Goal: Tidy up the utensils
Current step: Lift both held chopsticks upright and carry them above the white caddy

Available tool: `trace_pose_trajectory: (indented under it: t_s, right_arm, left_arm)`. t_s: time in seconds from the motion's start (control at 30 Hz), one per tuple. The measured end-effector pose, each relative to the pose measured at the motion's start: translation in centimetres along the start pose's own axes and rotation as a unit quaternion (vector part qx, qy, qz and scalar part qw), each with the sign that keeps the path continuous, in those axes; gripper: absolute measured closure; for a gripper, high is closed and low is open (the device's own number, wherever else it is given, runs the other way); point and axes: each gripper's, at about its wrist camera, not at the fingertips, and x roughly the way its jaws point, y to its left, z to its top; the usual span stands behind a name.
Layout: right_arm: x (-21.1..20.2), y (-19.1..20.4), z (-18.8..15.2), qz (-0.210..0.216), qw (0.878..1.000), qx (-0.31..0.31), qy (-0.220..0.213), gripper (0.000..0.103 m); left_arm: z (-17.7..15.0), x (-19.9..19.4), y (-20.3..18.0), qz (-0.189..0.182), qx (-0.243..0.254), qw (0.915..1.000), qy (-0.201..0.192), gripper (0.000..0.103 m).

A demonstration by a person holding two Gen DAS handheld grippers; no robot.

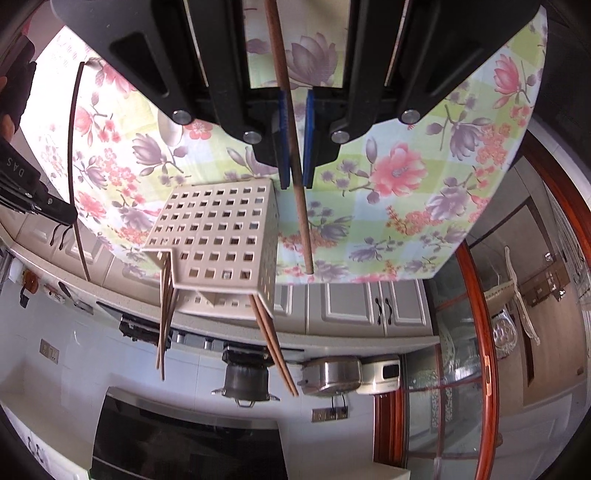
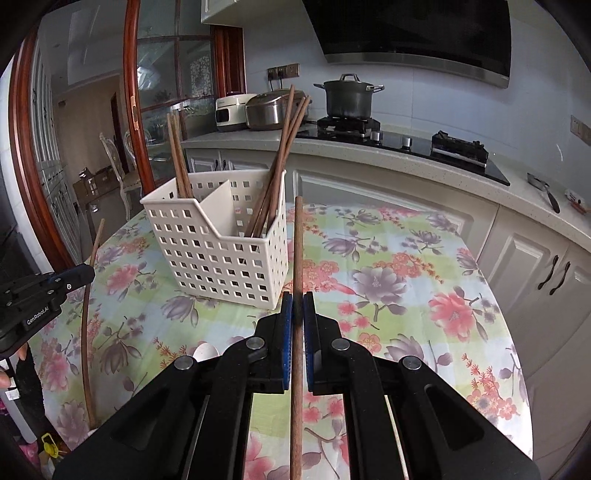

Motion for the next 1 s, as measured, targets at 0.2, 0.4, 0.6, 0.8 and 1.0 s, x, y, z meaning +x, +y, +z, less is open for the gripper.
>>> trace_pose_trajectory:
  t_s: [0.2,0.4,0.6,0.8,1.0]
  right_arm:
    - [-1.6,0.7,0.4,0.005,1.0,-0.008,-0.02,0.097]
    - [-3.0,1.3,0.7,0.008,0.999,-0.013,-0.036,0.097]
    - [-4.3,1.8,1.1,0.015,0.998,-0.019,-0.054,0.097]
    - [-5.3,2.5,1.4,0.017,0.997,-0.027,-0.067,0.097]
    - [-5.5,2.4,1.6,0.016,0.997,-0.025,-0.071,0.097]
  left_arm:
    - [0.7,-2.4,0.0,0.011,0.001,0.9992,-0.037,0.097]
    - [1.2,-4.2,0.1,0.014,-0.001,0.998,-0.062,0.097]
    - [1.8,-5.7,-0.1,0.014,0.001,0.9966,-0.081,0.097]
    - [2.2,-6.8,-0.5,0.012,0.003,0.9953,-0.097,0.097]
    - [2.5,-6.9,-0.9,0.009,0.009,0.995,-0.1,0.097]
